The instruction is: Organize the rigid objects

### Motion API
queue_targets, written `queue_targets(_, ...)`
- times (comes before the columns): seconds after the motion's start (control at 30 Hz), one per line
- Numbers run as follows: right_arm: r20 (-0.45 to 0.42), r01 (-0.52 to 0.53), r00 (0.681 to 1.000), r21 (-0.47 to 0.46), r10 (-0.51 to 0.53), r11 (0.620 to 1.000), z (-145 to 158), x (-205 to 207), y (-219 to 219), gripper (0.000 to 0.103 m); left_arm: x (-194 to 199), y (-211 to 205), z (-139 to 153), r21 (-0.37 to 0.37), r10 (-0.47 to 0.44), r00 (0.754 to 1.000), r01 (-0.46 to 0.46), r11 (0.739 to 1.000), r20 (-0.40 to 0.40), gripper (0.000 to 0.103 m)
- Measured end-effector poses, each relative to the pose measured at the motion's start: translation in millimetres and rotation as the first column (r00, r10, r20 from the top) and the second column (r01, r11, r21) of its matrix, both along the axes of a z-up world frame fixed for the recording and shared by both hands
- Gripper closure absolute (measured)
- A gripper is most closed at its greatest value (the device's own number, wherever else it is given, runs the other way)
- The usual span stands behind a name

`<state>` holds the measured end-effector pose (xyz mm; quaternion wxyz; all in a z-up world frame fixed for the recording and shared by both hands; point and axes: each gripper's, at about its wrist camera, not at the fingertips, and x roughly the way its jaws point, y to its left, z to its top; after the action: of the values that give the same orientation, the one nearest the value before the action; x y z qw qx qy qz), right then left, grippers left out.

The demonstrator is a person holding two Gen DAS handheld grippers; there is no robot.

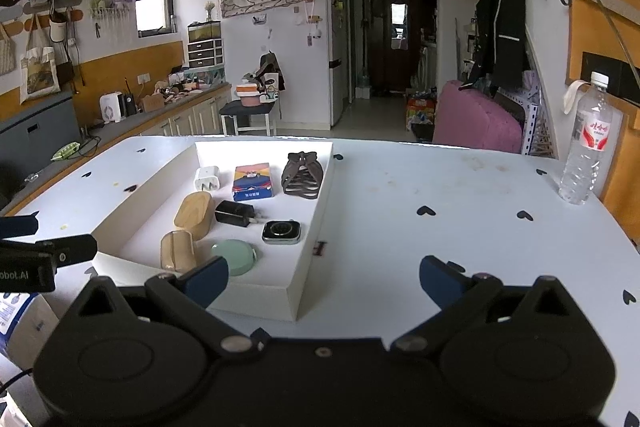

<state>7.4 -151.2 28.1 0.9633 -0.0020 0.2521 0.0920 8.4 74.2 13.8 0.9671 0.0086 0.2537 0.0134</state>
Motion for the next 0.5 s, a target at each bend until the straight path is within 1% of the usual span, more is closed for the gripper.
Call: queue_targets(0.5, -0.012, 0.006, 1.0, -0.003, -0.006, 1.0, -2.7, 3.6, 0.3, 0.0, 4.1, 2.5, -3.5, 0.004, 0.012, 1.0, -0.012, 1.0, -0.013, 0.0)
